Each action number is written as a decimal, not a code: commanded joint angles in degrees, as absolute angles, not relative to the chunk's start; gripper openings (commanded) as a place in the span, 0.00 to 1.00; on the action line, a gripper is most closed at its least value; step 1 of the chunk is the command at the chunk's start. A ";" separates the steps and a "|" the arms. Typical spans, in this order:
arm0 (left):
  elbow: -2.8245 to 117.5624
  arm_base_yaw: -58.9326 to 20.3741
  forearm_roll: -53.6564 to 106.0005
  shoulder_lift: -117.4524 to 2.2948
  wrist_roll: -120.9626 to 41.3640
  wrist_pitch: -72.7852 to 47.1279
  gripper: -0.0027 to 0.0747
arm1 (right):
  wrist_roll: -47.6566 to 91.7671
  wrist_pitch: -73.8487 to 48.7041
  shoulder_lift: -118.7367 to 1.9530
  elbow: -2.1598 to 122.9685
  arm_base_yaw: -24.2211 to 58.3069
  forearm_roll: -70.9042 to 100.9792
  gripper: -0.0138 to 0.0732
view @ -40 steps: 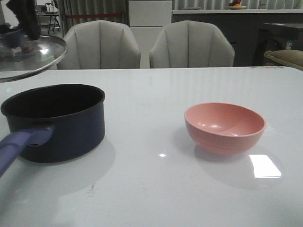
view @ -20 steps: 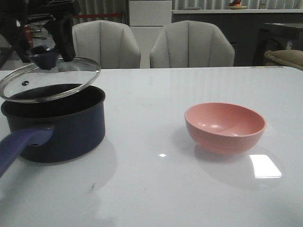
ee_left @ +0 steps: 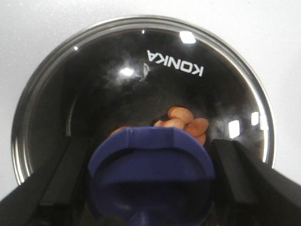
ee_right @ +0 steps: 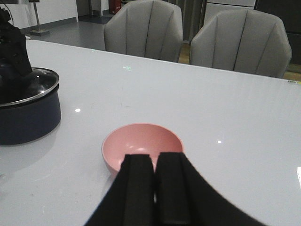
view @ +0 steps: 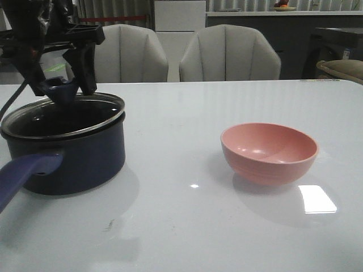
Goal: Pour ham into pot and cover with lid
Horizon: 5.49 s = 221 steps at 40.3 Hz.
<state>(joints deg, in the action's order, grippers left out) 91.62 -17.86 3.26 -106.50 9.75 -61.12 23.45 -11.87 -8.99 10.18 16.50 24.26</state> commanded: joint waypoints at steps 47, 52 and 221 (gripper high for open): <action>71.13 -18.01 3.28 -63.20 4.55 -52.97 0.84 | 24.07 -7.51 -9.45 11.68 16.41 24.73 0.33; 62.22 -18.01 3.28 -52.91 4.55 -48.15 0.84 | 24.07 -7.51 -9.45 11.68 16.41 24.73 0.33; -1.44 1.82 0.00 1.32 3.61 3.76 0.19 | 0.53 3.43 1.70 -1.24 10.55 -0.91 0.33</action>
